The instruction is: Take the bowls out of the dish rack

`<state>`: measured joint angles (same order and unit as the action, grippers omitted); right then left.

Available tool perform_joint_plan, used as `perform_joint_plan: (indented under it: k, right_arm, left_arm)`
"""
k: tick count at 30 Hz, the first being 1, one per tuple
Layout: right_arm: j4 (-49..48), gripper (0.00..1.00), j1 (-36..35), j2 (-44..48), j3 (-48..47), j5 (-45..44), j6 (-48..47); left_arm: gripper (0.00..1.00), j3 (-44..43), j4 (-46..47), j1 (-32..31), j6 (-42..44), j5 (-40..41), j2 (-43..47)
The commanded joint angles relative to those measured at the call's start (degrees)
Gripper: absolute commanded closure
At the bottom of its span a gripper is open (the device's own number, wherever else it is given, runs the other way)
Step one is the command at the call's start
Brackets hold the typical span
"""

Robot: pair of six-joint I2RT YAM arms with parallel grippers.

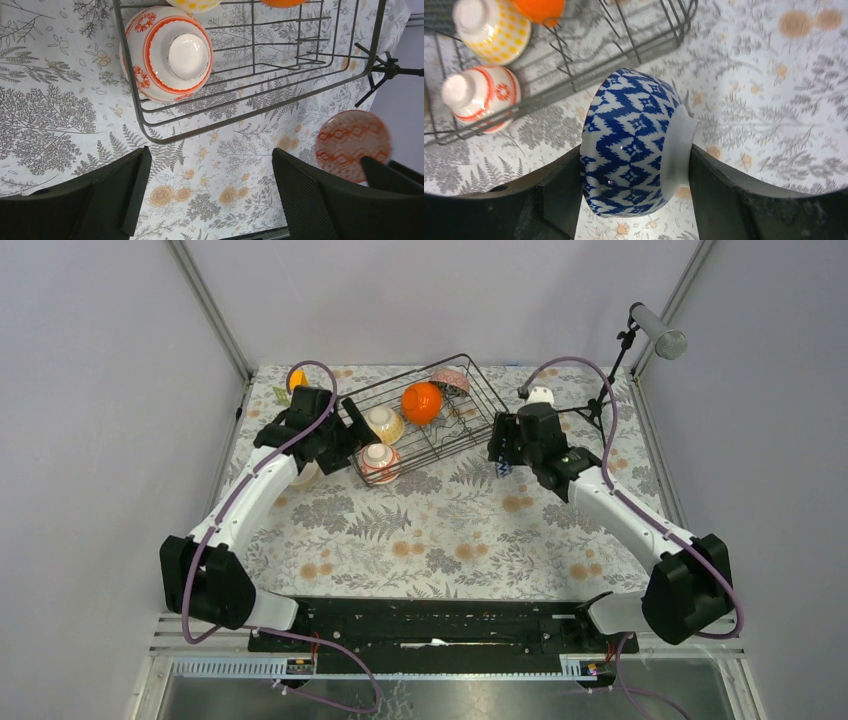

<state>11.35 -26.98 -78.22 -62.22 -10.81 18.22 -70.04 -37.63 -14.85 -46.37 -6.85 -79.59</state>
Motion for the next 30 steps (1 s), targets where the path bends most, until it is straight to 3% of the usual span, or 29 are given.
perform_joint_plan:
  k: [1,8,16,26,28,30]
  right_arm:
    - [-5.61,0.57,1.12,2.99,5.16,0.57,5.03]
    - [-7.94,0.57,4.31,-0.03,7.58,3.74,6.3]
    - [-10.91,0.52,9.61,-6.86,7.22,17.6,9.76]
    - [-13.19,0.47,14.5,-11.99,6.13,24.06,11.68]
    - [-12.28,0.41,15.08,-13.0,6.04,23.73,10.82]
    - [-9.14,0.27,15.12,-14.0,5.5,21.67,9.82]
  left_arm:
    - [0.05,-3.7,1.07,0.0,0.75,-0.79,-0.87]
    - [0.05,-3.97,1.07,-0.02,1.06,-0.82,-1.42]
    - [0.05,-6.51,0.17,-0.08,2.33,0.43,-2.89]
    - [0.05,-9.06,-0.09,-0.09,2.95,-0.1,-5.44]
    - [0.05,-9.26,-0.8,-0.09,3.02,-0.14,-6.17]
    - [0.05,-9.93,-1.88,-0.09,3.31,0.78,-6.6]
